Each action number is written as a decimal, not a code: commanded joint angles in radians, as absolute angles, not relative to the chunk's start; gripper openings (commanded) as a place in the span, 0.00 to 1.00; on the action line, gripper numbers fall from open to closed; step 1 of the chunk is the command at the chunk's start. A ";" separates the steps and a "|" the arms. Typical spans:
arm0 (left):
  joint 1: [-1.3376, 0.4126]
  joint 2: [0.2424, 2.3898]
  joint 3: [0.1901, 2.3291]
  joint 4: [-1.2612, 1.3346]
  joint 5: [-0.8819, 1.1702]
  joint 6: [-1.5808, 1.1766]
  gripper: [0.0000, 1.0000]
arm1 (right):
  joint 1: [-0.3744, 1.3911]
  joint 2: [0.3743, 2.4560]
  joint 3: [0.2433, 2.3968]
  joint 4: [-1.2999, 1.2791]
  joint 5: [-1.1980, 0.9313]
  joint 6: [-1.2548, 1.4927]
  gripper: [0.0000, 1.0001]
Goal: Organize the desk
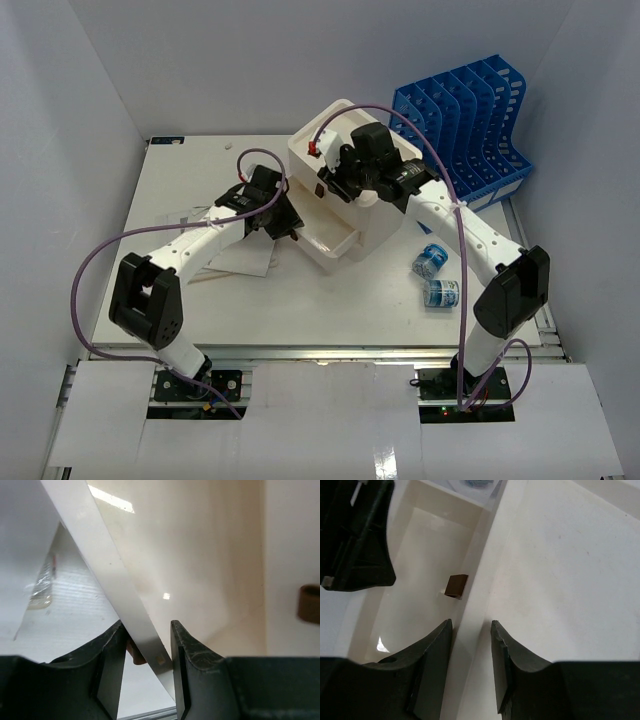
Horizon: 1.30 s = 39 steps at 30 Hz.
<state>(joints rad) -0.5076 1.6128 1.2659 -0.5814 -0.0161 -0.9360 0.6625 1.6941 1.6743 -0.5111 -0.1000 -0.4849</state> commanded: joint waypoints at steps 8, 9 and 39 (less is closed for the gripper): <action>-0.515 1.444 1.186 -0.614 -0.016 -0.866 0.30 | 0.573 1.742 1.681 -0.508 -0.025 -0.479 0.40; -0.515 1.446 1.190 -0.614 -0.014 -0.863 0.32 | 0.573 1.740 1.681 -0.512 -0.038 -0.479 0.42; -0.510 1.060 1.084 -0.403 0.184 -0.368 0.98 | 0.338 1.054 1.310 -0.661 -0.453 -0.594 0.96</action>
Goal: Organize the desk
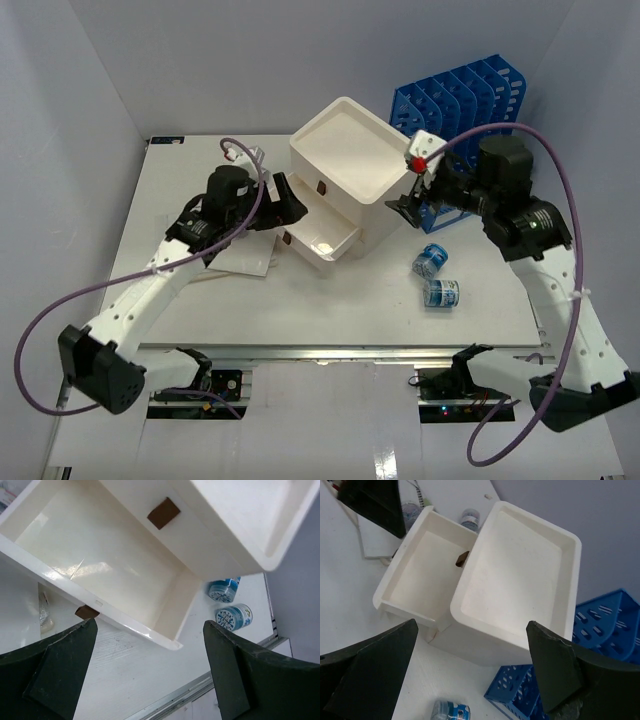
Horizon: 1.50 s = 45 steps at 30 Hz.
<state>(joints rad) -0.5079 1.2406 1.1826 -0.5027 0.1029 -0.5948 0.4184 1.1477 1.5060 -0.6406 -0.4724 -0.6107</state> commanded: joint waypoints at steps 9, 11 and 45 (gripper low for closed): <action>-0.506 0.677 0.717 -0.241 0.162 -0.180 0.98 | 0.186 0.895 0.885 -0.730 -0.149 -0.500 0.94; -0.507 0.641 0.686 -0.239 0.158 -0.179 0.98 | 0.185 0.923 0.886 -0.756 -0.099 -0.436 0.93; -0.508 0.486 0.588 -0.241 0.129 -0.172 0.98 | 0.183 1.439 0.991 -0.877 0.047 -0.287 0.90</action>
<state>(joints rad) -0.5079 0.4889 0.5835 -0.2531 0.1368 -0.1833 0.1890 1.4234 0.9931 -0.8814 0.0029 -0.2962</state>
